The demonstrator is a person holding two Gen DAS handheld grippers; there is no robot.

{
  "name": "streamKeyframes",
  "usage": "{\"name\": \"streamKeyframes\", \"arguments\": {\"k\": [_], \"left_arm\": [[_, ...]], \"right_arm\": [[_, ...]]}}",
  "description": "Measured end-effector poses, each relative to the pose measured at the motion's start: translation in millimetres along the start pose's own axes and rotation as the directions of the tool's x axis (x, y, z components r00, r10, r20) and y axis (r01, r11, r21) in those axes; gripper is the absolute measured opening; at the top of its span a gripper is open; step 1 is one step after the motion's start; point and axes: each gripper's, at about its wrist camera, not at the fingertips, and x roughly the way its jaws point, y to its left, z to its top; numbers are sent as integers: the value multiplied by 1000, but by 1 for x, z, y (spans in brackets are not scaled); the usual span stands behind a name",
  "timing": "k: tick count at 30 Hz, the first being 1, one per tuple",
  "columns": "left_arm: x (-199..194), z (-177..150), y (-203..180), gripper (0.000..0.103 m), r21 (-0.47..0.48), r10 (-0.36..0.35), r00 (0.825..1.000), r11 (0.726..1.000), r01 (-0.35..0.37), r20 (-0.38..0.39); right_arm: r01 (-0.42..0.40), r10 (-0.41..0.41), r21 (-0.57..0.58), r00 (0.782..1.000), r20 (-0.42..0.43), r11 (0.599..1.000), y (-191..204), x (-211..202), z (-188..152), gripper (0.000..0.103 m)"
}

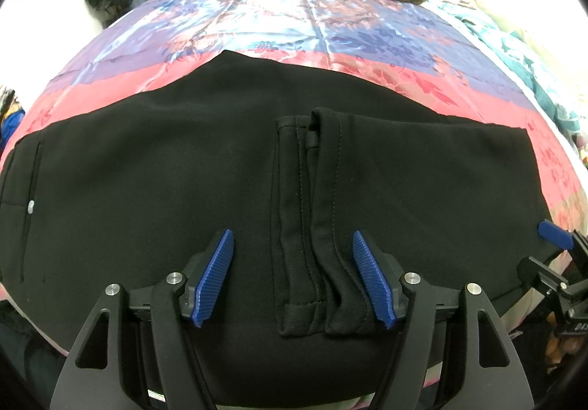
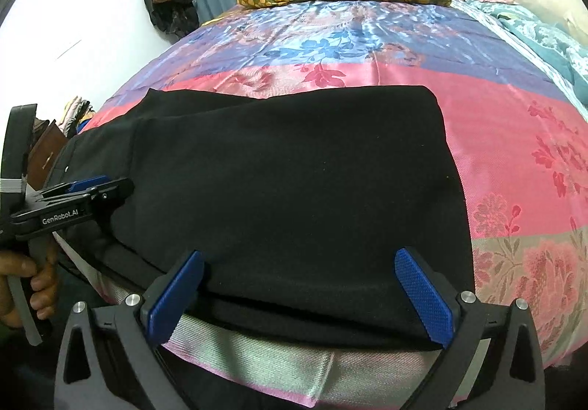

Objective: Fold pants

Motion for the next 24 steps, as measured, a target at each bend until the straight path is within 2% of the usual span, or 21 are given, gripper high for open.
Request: {"name": "streamKeyframes", "arguments": {"k": [2,6,9,11,12,15,17,22,24], "left_arm": [[0,0,1,70,1,-2,1000,1000,2,2],[0,-1,1,70,2,-2,1000,1000,2,2],[1,-1,2,71,3,-8,1000,1000,8,2],[0,-1,2,71,7,-12,1000,1000,12,3],[0,-1,2,71,8,-13,1000,1000,13,3],[0,-1,3,71,9,-11,1000,1000,11,4],[1,-1,2,71,11,-4,1000,1000,4,6],[1,-1,2,72,11,-3,1000,1000,3,5],[1,-1,1,72,13,-2,1000,1000,2,6]], "right_arm": [[15,-15,-24,1000,6,1000,3,1,-1,103],[34,-27,-93,997,75,995,7,-3,-11,103],[25,-19,-117,998,54,993,7,-5,-7,103],[64,-62,-127,998,24,990,8,-9,0,103],[110,-108,-128,994,29,986,9,-14,6,103],[178,-153,-158,975,158,971,8,-41,20,103],[188,-158,-165,971,182,968,3,-46,36,103],[106,-102,-69,993,56,992,-31,-17,74,103],[71,-70,13,996,-64,997,-50,13,73,102]]}}
